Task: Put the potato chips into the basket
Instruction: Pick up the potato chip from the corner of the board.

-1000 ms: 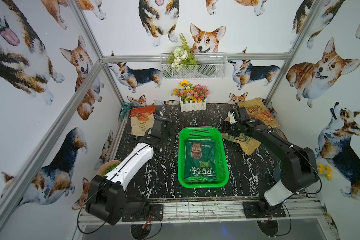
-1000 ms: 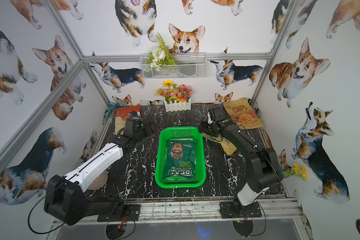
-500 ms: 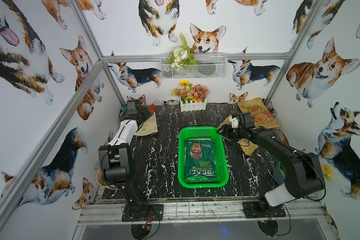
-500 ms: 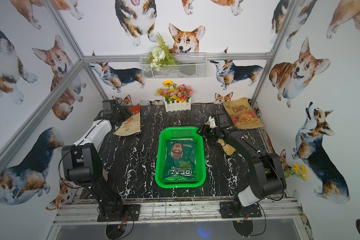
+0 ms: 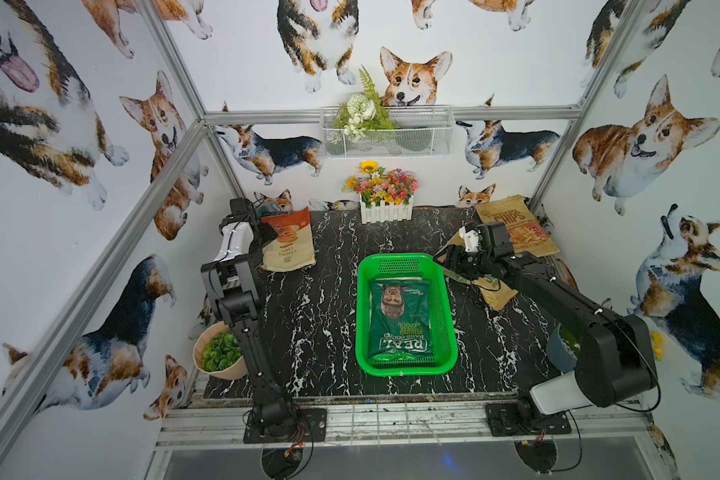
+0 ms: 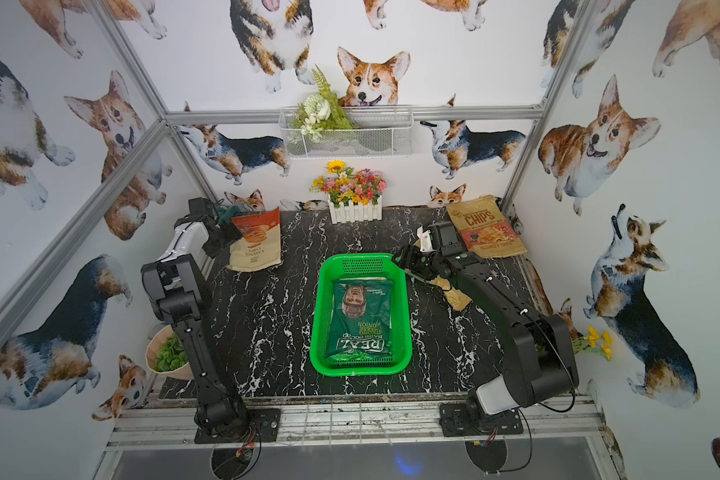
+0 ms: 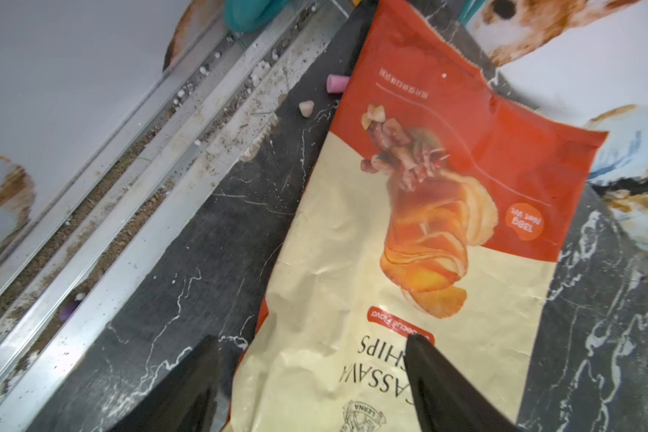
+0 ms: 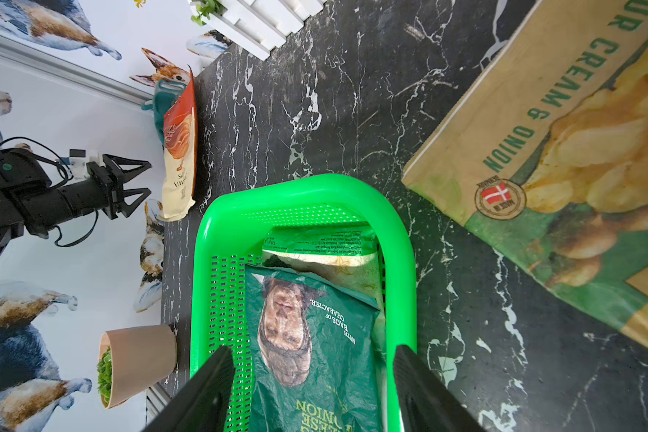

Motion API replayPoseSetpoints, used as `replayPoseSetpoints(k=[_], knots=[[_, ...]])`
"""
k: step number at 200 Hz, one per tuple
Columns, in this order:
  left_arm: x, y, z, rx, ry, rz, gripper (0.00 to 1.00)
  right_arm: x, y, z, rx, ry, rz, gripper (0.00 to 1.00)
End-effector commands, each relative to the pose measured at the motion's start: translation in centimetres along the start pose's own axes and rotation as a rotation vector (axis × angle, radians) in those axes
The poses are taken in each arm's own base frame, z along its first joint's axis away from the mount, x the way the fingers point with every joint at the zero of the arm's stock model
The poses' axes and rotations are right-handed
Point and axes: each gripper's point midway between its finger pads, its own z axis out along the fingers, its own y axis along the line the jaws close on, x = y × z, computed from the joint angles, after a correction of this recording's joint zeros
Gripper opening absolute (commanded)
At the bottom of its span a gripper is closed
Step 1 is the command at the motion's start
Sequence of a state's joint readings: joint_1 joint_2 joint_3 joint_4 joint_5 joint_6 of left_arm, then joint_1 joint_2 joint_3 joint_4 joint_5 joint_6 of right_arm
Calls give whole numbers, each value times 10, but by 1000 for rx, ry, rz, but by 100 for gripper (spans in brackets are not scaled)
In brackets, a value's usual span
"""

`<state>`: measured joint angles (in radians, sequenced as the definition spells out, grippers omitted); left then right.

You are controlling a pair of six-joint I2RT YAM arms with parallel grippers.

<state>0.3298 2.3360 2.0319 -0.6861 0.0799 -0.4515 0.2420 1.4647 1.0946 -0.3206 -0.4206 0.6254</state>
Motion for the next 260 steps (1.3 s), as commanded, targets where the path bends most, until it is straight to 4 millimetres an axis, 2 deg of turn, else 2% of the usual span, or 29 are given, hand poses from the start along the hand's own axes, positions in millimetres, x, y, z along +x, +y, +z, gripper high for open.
replayPoseSetpoints(k=[1, 43, 61, 66, 81, 86, 134, 201, 238, 260], knots=[[13, 6, 5, -19, 76, 29, 79, -4, 4, -1, -17, -22, -14, 71], [31, -1, 20, 53, 135, 2, 66, -4, 4, 2, -20, -13, -21, 71], [33, -1, 21, 56, 133, 4, 54, -4, 4, 2, -22, -14, -22, 70], [33, -2, 20, 61, 129, 7, 46, -4, 4, 2, -23, -14, -22, 70], [30, -6, 16, 83, 123, 22, 8, -3, 5, 2, -28, -13, -22, 70], [30, -7, 14, 88, 120, 24, 0, -3, 6, 2, -30, -14, -23, 70], [13, -16, -28, 113, 5, 36, 0, -4, 8, -2, -36, -23, -27, 70], [9, -43, -97, 195, -148, 93, 0, -5, 13, -9, -57, -53, -20, 69], [-1, -73, -142, 265, -214, 136, 0, -9, 17, -13, -65, -73, -23, 69], [1, -96, -173, 308, -260, 172, 0, -12, 19, -12, -76, -81, -22, 69]])
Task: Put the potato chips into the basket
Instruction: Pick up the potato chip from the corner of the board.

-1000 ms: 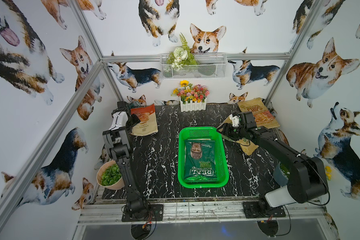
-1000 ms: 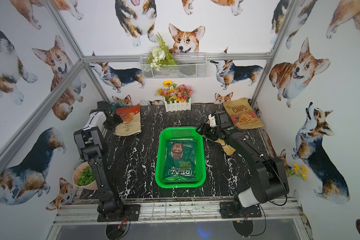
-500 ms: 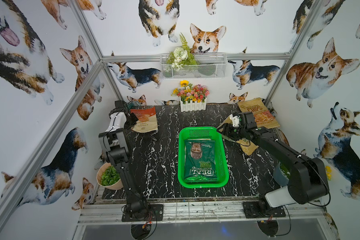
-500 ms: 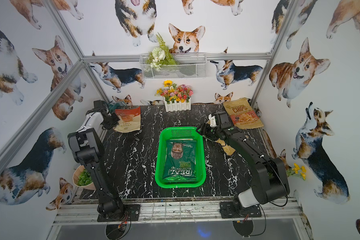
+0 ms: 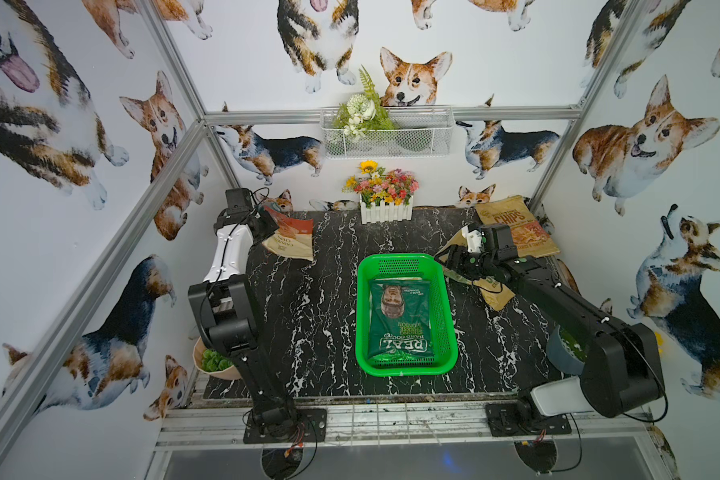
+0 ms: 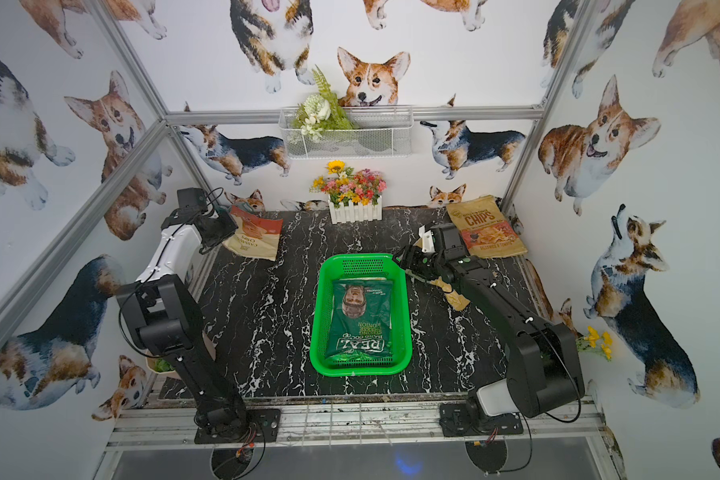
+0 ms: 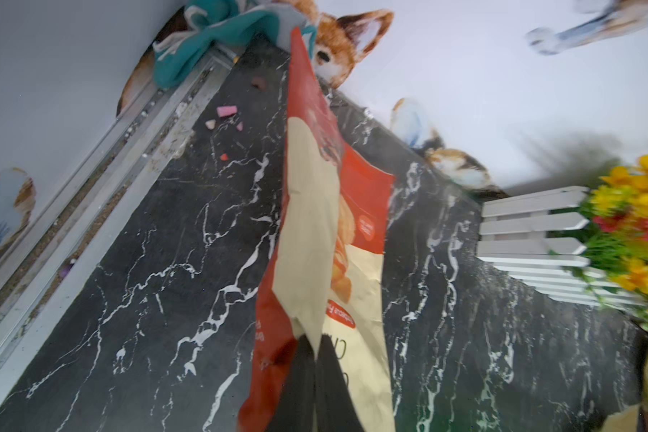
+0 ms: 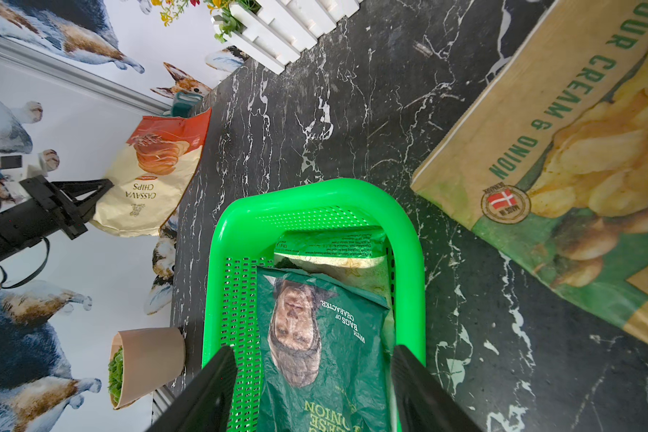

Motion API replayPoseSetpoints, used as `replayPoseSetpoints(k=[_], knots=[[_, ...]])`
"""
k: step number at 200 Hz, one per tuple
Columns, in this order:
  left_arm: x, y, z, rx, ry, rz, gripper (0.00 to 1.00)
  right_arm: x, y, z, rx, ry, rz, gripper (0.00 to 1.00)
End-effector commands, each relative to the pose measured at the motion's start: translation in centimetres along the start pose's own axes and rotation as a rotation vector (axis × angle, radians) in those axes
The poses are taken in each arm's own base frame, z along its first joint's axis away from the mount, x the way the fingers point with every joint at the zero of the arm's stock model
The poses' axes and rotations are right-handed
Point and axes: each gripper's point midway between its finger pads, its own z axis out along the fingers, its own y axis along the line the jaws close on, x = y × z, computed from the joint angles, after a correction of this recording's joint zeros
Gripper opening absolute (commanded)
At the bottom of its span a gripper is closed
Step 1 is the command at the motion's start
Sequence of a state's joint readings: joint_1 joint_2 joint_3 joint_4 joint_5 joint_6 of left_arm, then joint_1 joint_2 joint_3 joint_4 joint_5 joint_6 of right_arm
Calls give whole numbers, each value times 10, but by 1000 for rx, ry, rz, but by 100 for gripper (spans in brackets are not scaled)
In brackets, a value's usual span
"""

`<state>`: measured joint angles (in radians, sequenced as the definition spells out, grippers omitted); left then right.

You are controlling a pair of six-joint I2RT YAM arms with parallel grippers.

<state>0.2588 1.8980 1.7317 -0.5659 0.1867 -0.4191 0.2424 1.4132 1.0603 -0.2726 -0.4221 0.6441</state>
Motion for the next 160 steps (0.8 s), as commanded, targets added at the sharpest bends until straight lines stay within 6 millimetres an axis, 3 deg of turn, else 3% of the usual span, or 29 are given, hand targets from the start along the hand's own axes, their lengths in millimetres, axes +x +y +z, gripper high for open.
replayPoseSetpoints(k=[1, 24, 47, 52, 65, 103, 160], knots=[[-20, -36, -28, 77, -91, 55, 0, -9, 11, -1, -40, -35, -14, 69], [-14, -66, -55, 117, -130, 113, 0, -13, 14, 3, -49, -32, -11, 68], [7, -87, -74, 154, -129, 145, 0, -19, 18, 4, -56, -34, -13, 68], [15, -88, -71, 154, -115, 147, 0, -19, 19, 4, -57, -35, -15, 68], [24, -102, -95, 200, -145, 152, 0, -22, 21, 4, -57, -42, -17, 68], [70, -127, -126, 290, -141, 127, 0, -25, 21, 3, -52, -55, -18, 68], [159, -174, -172, 457, -80, 54, 0, -30, 21, 6, -55, -73, -13, 68]])
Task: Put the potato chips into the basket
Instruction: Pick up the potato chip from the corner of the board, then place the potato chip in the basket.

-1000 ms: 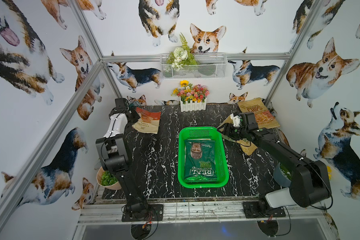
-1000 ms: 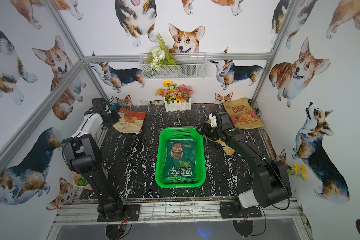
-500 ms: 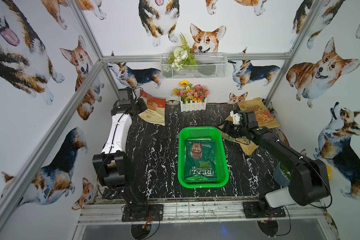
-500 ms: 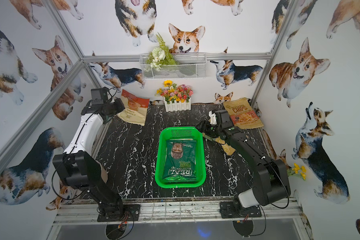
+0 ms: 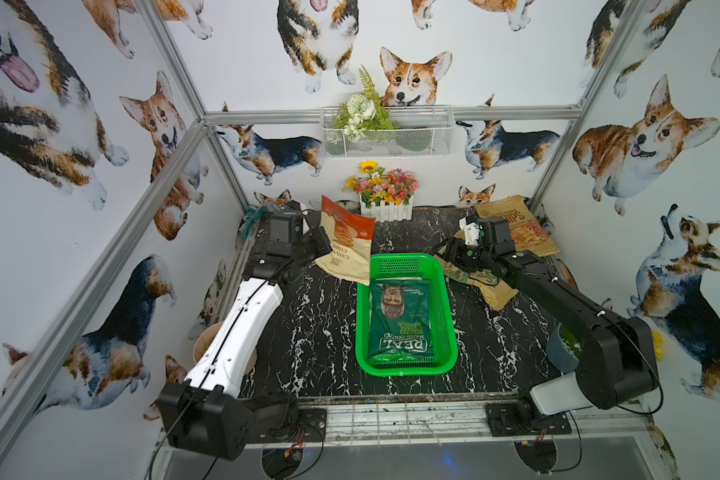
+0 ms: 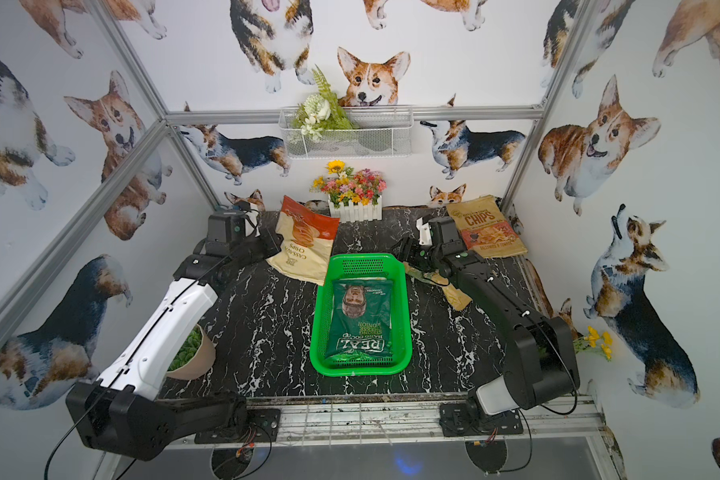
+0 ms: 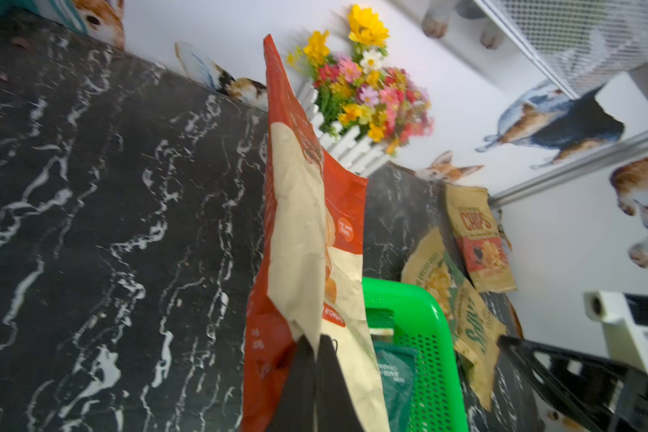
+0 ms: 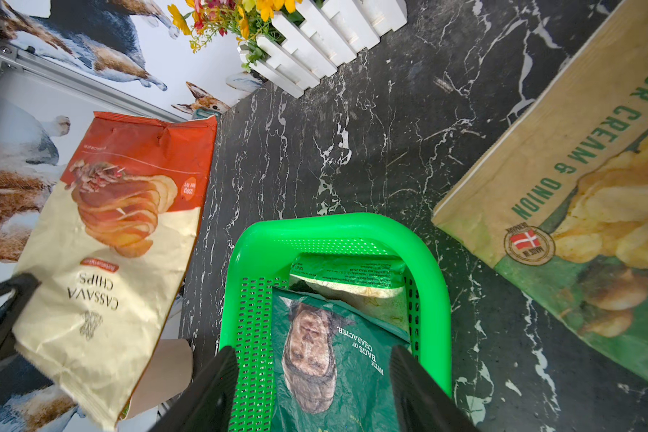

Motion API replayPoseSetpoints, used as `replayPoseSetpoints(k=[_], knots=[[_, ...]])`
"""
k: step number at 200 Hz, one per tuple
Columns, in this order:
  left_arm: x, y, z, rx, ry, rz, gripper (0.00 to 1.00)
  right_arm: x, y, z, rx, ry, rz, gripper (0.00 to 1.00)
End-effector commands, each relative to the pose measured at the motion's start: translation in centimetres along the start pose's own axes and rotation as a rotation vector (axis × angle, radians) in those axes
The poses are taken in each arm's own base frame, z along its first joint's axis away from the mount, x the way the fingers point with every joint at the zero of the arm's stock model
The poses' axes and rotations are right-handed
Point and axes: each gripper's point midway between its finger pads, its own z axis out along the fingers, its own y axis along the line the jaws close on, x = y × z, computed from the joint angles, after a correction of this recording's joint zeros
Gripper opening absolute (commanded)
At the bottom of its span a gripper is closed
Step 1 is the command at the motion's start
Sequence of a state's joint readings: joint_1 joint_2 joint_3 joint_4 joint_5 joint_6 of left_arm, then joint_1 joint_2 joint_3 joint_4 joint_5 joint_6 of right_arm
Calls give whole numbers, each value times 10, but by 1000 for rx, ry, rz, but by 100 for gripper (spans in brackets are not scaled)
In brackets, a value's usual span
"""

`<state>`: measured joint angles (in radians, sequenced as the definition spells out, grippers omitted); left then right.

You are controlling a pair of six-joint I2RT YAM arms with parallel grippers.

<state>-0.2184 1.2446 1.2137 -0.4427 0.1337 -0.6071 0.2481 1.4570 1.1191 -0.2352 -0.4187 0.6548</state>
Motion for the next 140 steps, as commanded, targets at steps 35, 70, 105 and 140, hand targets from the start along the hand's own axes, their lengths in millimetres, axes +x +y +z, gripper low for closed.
replayPoseSetpoints(k=[35, 70, 105, 140], knots=[[48, -75, -23, 242, -61, -164, 0, -12, 7, 2, -26, -47, 7, 68], [93, -86, -18, 235, -34, -234, 0, -14, 7, 3, -26, -55, 7, 68], [123, -94, -13, 236, -25, -304, 0, -14, 6, 1, -24, -61, 9, 68], [153, -89, 3, 194, 27, -327, 0, -10, 1, 4, -16, -54, 13, 68]])
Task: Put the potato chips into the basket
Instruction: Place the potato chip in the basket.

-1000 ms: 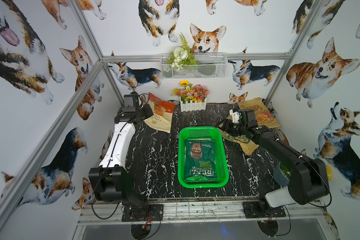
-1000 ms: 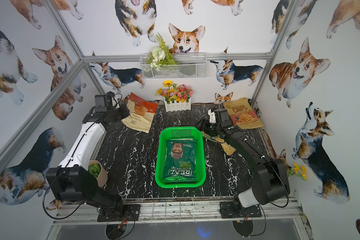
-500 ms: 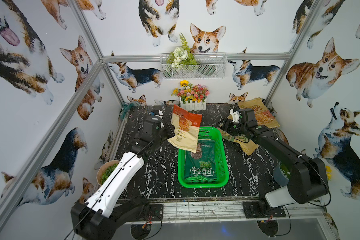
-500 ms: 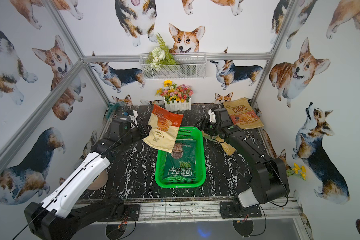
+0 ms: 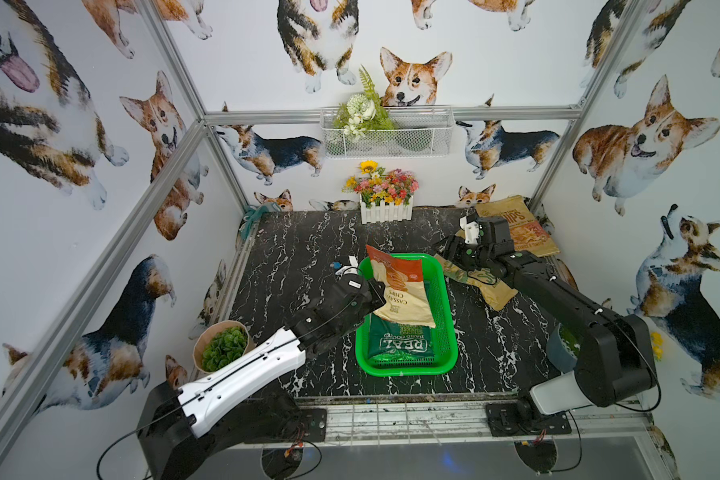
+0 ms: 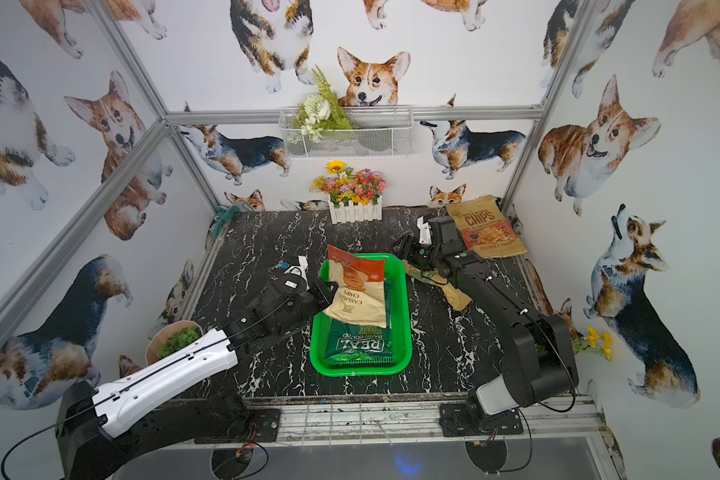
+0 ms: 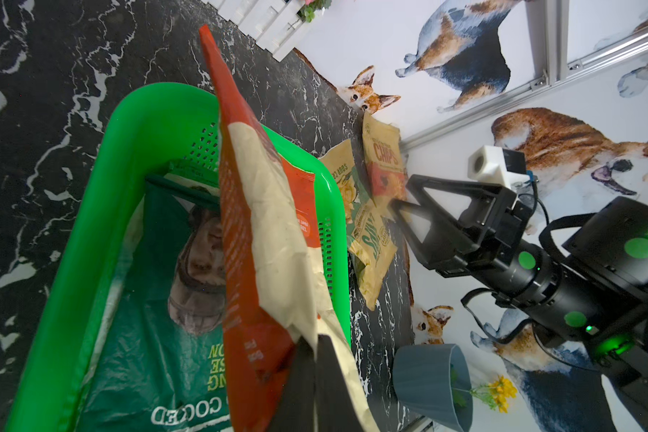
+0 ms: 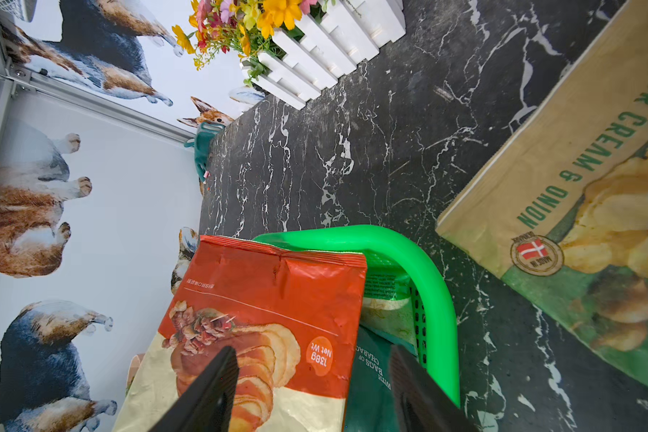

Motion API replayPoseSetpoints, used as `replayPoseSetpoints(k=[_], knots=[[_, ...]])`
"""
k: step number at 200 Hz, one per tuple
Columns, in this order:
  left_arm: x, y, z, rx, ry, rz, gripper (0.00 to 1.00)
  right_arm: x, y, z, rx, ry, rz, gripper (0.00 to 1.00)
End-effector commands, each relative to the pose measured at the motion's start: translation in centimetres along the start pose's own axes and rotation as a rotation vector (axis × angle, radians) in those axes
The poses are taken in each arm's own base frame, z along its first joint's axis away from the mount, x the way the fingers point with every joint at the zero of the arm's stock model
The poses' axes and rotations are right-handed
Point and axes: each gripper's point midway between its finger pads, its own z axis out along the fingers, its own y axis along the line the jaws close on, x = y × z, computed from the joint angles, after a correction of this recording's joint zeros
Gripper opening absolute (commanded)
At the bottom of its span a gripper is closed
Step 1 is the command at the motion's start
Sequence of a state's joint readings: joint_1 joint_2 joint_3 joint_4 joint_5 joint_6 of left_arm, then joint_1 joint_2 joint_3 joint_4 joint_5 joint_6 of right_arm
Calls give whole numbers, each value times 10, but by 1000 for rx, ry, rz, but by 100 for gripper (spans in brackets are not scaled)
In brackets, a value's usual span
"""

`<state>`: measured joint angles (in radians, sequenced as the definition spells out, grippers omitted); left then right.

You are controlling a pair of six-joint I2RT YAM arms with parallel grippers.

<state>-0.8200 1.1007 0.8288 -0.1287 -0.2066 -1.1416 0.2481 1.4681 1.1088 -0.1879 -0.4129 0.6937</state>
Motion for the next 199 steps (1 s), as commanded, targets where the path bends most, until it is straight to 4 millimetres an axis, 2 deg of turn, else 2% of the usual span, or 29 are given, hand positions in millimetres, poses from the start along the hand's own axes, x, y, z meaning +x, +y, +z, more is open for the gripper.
replayPoseSetpoints(k=[1, 30, 87, 111, 120, 138, 147, 165, 199], knots=[[-4, -2, 9, 21, -62, -83, 0, -6, 2, 0, -6, -32, -16, 68], [10, 16, 25, -26, -46, -77, 0, -2, -1, 3, -9, -23, -10, 68], [22, 32, 45, -81, -6, -61, 0, 1, -2, 6, -19, -8, -5, 68], [26, 42, 52, -151, 26, -79, 0, 5, 6, 7, -29, 4, -30, 67], [26, 42, 54, -156, 32, -79, 12, 7, 12, 8, -23, 8, -60, 67], [24, 37, 53, -143, 31, -70, 48, 15, 22, 11, 10, 30, -135, 67], [23, 37, 52, -149, 28, -66, 60, 21, 28, 14, 23, 45, -179, 67], [16, 33, 46, -161, 9, -53, 66, 34, 30, 18, 59, 73, -237, 67], [-10, 17, 23, -135, -86, -31, 66, 57, 36, 22, 53, 117, -266, 64]])
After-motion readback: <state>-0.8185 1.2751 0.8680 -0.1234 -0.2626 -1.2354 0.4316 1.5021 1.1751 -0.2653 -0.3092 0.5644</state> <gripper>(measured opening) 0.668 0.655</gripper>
